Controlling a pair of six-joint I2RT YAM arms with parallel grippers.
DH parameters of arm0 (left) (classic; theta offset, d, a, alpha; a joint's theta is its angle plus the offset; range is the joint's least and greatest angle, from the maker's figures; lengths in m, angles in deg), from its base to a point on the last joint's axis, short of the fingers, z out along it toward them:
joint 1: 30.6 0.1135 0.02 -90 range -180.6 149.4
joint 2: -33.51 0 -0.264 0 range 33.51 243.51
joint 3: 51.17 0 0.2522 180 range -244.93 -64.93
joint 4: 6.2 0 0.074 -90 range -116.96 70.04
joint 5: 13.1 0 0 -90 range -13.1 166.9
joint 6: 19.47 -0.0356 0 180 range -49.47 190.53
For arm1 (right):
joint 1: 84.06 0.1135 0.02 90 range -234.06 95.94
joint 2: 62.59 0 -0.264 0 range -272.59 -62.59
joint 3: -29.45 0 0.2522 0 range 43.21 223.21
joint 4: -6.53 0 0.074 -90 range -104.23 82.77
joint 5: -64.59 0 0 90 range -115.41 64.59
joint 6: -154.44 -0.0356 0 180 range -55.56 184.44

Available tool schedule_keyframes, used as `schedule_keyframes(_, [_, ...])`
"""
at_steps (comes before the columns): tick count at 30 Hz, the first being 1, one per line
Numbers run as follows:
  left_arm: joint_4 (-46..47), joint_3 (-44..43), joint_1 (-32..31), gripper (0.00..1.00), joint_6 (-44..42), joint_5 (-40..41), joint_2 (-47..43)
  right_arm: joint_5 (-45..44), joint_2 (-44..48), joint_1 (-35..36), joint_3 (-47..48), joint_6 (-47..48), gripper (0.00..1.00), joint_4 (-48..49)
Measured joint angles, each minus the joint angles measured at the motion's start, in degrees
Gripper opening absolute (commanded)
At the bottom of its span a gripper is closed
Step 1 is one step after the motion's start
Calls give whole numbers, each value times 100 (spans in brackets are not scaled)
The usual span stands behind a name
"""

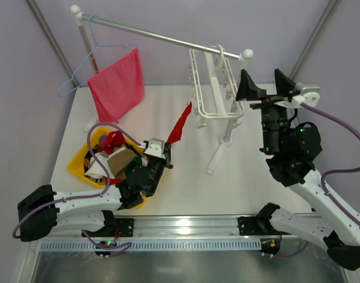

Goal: Remove the socks clipped to the hanger

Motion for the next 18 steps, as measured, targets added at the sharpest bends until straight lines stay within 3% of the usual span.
schedule_keyframes(8, [0, 0, 0, 0, -31, -20, 0, 710, -1523, -160, 1040, -398, 97, -1003])
schedule_keyframes(18, [4, 20, 0, 0, -44, -15, -87, 837, -1963, -208, 1259, -824, 94, -1467])
